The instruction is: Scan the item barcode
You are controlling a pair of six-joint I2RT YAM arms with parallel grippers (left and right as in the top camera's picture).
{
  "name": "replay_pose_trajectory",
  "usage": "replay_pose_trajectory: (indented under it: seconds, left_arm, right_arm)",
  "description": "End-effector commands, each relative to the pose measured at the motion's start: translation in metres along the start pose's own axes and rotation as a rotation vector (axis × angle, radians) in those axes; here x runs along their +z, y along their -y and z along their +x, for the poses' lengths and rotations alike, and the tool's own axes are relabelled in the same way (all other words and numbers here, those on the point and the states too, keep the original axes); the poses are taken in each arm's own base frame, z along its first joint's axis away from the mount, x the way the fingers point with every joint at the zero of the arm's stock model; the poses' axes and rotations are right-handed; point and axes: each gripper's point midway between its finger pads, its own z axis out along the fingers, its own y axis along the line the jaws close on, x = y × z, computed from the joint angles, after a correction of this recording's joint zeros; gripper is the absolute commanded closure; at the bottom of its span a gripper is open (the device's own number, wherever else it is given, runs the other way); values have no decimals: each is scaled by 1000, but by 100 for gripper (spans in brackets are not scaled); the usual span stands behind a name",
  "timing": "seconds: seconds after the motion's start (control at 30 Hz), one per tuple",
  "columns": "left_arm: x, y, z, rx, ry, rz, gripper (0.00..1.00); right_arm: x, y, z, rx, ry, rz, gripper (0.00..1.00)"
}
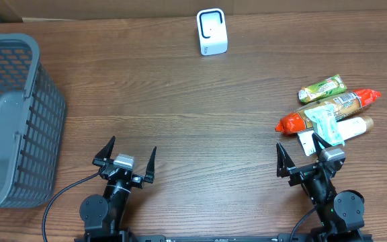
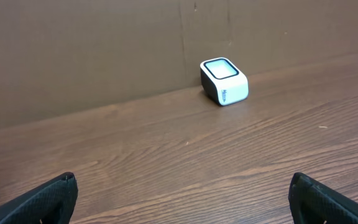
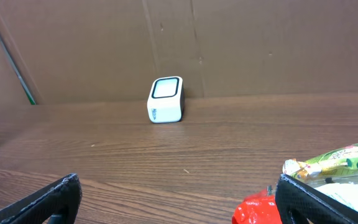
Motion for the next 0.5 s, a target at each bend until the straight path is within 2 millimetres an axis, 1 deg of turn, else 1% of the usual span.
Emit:
replay_pose_trajectory:
  seconds: [0.0,0.47]
  left_arm:
    - [0,-1,-1,15,10,-9,0]
    - [0,-1,-1,14,10,-9,1]
  right_arm:
    - [0,-1,1,-2,6,-6,0]
    - [0,-1,1,-1,6,-6,0]
